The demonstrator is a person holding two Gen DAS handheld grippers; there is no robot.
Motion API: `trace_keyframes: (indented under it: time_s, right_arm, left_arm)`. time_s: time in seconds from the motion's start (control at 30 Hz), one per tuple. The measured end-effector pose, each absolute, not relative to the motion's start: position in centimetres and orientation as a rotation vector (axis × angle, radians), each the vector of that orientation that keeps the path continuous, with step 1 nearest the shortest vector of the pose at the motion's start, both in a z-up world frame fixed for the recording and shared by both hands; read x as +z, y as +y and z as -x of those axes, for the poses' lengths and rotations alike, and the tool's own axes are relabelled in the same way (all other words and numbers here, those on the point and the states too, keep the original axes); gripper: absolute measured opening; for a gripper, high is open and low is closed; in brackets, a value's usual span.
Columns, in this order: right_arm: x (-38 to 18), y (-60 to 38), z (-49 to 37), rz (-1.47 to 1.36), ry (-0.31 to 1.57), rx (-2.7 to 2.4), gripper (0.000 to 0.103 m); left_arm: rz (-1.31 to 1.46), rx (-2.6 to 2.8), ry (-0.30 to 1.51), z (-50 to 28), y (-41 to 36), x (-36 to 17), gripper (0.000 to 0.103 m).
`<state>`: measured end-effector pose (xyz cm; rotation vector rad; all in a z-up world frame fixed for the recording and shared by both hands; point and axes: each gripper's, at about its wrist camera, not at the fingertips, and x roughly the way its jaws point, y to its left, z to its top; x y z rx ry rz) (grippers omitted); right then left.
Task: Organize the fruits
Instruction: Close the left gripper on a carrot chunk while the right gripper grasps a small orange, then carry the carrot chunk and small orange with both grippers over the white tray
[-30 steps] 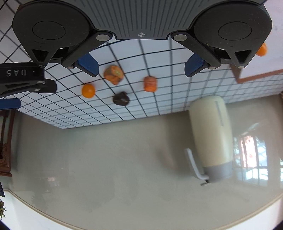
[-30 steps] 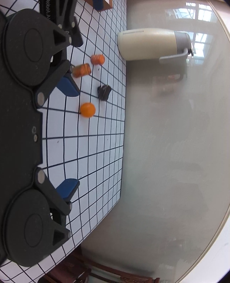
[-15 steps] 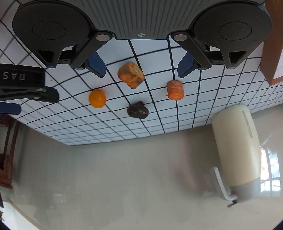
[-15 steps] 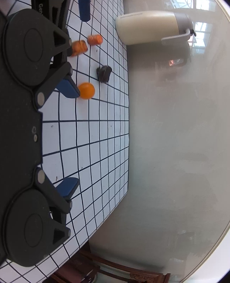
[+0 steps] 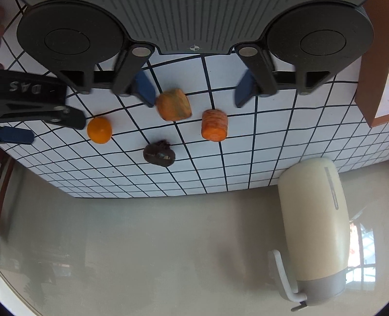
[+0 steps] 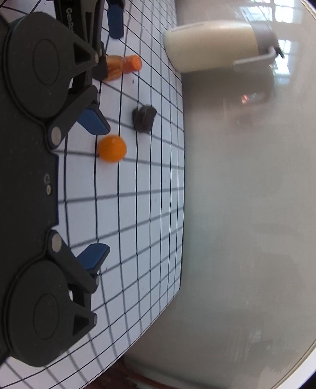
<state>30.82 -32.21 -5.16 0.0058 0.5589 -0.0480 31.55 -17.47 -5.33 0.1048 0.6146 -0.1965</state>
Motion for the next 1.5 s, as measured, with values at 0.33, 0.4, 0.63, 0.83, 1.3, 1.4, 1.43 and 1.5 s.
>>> trace_keyframes:
  time_s: [0.33, 0.4, 0.63, 0.83, 1.3, 1.4, 1.43, 1.5]
  right_arm:
    - [-5.4, -31.8, -33.2, -0.046, 0.608, 0.016, 0.052]
    - [-5.5, -31.7, -33.5, -0.051, 0.612, 0.039, 0.042]
    - [-5.7, -31.4, -33.9, -0.055, 0.620, 0.080, 0.033]
    - [-5.7, -31.3, -33.7, -0.069, 0.611, 0.095, 0.021]
    - [-4.9, -31.9, -31.1, -0.022, 0.597, 0.058, 0.021]
    - [-5.0, -31.9, -31.0, -0.019, 0.602, 0.052, 0.021]
    - [-5.0, -32.0, -31.0, -0.019, 0.604, 0.051, 0.021]
    - [-4.8, -32.1, -30.9, -0.019, 0.601, 0.047, 0.021]
  left_arm:
    - [-0.131, -0.220, 0.594, -32.2, -18.1, -5.2, 0.060]
    - [-0.145, -0.228, 0.594, -32.2, -18.4, -5.2, 0.053]
    - [-0.160, -0.241, 0.608, -32.0, -18.8, -5.2, 0.032]
    - [-0.164, -0.254, 0.607, -31.6, -19.0, -5.2, 0.024]
    - [-0.176, -0.248, 0.571, -29.1, -18.4, -4.7, 0.023]
    - [-0.174, -0.254, 0.595, -29.2, -18.3, -4.9, 0.023]
    - [-0.175, -0.251, 0.596, -29.1, -18.2, -5.0, 0.023]
    - [-0.185, -0.254, 0.617, -29.1, -18.2, -5.1, 0.023]
